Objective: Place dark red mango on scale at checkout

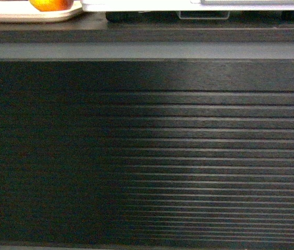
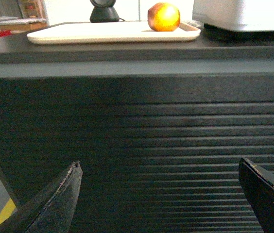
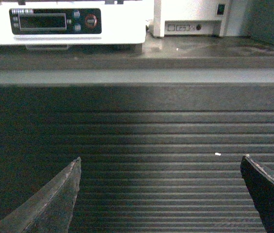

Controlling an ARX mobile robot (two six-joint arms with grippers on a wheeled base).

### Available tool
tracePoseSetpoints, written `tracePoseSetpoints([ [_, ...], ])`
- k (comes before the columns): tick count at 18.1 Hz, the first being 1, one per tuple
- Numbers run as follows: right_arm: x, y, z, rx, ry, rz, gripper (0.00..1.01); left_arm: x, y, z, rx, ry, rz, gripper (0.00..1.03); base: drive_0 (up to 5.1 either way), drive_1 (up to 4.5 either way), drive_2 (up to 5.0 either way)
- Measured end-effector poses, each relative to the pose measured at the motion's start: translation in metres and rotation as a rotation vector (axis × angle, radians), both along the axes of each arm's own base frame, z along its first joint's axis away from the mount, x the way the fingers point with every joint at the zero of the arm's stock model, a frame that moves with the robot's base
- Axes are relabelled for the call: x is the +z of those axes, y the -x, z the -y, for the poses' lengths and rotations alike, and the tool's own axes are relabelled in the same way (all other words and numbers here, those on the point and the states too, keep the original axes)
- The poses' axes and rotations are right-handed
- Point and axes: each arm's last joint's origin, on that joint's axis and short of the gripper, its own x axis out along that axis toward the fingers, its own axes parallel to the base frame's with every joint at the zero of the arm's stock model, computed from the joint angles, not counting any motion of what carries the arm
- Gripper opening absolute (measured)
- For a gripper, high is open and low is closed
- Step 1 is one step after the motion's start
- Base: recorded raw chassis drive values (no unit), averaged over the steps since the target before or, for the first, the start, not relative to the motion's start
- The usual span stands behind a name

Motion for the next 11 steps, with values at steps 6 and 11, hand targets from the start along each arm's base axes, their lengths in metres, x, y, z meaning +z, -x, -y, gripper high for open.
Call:
tracePoseSetpoints([
  [6,0.0002,0.0,0.0,0.0,-0.001,0.002,0.98,0.0,0.0,0.0,0.0,0.0,0.0,0.98,0.0,0.0,0.0],
  [11,0.0,0.0,0.0,0.001,0.0,0.0,0.98,0.0001,0.0,0.0,0.002,0.0,0.001,0.98,0.0,0.0,0.0],
])
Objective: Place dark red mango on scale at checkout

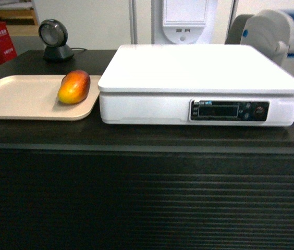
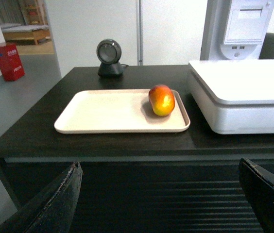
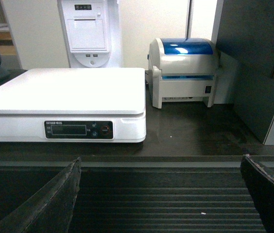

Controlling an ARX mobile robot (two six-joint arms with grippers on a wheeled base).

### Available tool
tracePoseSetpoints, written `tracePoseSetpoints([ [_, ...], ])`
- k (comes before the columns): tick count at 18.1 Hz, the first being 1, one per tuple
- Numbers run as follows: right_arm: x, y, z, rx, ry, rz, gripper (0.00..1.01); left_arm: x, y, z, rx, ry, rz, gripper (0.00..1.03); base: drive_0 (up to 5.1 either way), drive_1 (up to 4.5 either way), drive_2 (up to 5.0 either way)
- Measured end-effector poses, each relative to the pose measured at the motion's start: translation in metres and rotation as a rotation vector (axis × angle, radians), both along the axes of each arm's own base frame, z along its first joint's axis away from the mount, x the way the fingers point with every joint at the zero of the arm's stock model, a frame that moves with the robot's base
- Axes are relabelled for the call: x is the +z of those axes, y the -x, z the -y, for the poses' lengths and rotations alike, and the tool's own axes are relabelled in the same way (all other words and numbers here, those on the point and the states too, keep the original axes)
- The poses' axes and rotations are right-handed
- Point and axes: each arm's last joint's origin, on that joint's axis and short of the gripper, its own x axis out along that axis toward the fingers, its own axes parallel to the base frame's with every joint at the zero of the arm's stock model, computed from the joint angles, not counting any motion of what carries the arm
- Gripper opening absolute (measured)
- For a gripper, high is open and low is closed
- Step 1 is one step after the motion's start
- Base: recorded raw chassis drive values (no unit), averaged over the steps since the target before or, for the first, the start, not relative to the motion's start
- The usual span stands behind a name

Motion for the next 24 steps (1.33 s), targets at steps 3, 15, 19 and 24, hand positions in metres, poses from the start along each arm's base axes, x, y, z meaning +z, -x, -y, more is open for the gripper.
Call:
tracePoseSetpoints([
  [3,0.0003,0.0,0.0,-0.001,-0.001,0.003,0.98,0.0003,0.0,0.0,-0.002,0.0,0.003,0.98,0.0,0.0,0.0],
  [15,0.0,0.0,0.0,-0.001,0.0,0.0,0.98,-0.0001,0.0,0.0,-0.002,0.0,-0.001,0.98,0.0,0.0,0.0],
  [19,0.0,0.0,0.0,-0.001,0.0,0.0,0.98,-0.0001,0.0,0.0,-0.002,0.0,-0.001,0.98,0.0,0.0,0.0],
  [24,0.0,0.0,0.0,-0.001,0.0,0.0,0.98,-0.0001,0.0,0.0,-0.002,0.0,-0.001,0.98,0.0,0.0,0.0],
])
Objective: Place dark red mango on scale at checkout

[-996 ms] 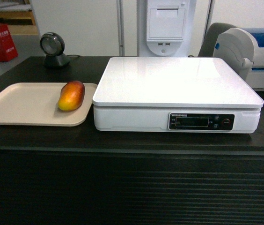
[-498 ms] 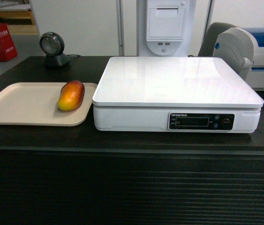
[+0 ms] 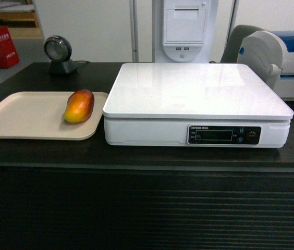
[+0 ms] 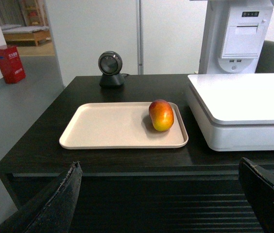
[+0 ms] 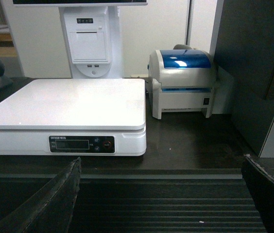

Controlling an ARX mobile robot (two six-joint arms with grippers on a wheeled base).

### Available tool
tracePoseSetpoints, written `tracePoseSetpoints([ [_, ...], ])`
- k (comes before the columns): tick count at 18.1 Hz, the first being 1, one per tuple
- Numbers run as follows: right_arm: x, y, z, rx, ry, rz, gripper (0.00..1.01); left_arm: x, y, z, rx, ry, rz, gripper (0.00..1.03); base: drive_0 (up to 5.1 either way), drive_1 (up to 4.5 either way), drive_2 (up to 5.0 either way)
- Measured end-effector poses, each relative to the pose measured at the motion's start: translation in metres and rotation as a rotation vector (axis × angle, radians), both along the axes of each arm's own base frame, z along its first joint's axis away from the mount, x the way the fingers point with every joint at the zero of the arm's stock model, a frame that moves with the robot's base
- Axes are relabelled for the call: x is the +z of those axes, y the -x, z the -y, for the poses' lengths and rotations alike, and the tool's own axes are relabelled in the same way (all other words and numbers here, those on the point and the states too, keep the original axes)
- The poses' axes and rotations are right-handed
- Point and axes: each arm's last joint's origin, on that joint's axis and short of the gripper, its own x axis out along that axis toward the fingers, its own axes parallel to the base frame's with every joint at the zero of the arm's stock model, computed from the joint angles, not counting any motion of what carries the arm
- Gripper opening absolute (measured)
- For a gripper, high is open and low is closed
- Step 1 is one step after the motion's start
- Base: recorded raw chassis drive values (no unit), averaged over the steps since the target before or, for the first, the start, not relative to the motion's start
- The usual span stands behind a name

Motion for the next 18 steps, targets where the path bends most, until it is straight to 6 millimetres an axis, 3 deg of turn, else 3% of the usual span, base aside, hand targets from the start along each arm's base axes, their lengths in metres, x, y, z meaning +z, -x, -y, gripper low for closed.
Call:
tracePoseSetpoints([
  [9,0.0,0.0,0.0,0.0,0.0,0.0,0.98,0.0,0.0,0.0,0.0,0.0,0.0,0.98,0.0,0.0,0.0],
  [10,0.0,0.0,0.0,0.0,0.0,0.0,0.98,-0.002,0.001,0.001,0.036,0.011,-0.076,0.98,0.0,0.0,0.0],
  [11,0.0,0.0,0.0,0.0,0.0,0.0,0.98,0.003,-0.004,0.009,0.059,0.015,-0.167,0.98,0.0,0.0,0.0],
  [15,0.0,0.0,0.0,0.0,0.0,0.0,0.98,0.037,-0.016,0.019,0.02,0.042,-0.064,0.98,0.0,0.0,0.0],
  [18,0.0,0.0,0.0,0.0,0.0,0.0,0.98,0.035,-0.048,0.016,-0.018,0.033,-0.095,0.98,0.0,0.0,0.0],
])
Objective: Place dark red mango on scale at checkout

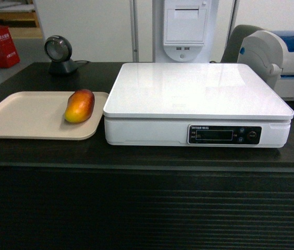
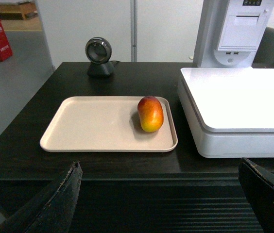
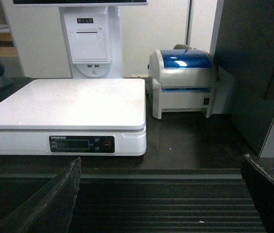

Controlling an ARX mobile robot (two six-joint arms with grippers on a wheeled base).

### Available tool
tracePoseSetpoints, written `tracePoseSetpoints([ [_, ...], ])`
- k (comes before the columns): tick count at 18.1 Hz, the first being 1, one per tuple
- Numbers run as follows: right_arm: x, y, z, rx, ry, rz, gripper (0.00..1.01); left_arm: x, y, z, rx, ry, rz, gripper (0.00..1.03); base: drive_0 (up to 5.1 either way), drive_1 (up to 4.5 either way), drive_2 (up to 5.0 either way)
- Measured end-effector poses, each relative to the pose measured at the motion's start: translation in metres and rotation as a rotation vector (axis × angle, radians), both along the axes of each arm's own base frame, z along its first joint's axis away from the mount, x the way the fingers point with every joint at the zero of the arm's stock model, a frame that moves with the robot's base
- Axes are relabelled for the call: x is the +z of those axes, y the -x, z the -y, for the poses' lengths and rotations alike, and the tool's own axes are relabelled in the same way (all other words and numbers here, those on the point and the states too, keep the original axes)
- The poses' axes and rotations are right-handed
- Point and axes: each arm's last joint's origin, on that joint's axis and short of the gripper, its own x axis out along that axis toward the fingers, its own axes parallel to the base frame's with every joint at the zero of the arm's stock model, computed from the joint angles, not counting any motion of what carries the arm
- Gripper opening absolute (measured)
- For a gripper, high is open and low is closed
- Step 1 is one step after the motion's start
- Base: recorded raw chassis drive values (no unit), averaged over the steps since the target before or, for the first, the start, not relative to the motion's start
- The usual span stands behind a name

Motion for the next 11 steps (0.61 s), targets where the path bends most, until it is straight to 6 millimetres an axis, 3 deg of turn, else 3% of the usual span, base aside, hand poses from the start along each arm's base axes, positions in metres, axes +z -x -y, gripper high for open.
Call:
tracePoseSetpoints([
  [4,0.0,0.0,0.0,0.0,0.0,0.0,0.98,0.019,-0.081,-0.003,-0.084,-0.003,-0.016,0.98,0.0,0.0,0.0],
  [8,0.0,0.0,0.0,0.0,0.0,0.0,0.98,-0.007,-0.184,0.001,-0.152,0.044,-0.255,0.98,0.0,0.0,0.0],
  [11,0.0,0.0,0.0,0.0,0.0,0.0,0.98,-0.019,-0.236,0.004,-0.18,0.045,-0.335,0.98,0.0,0.0,0.0],
])
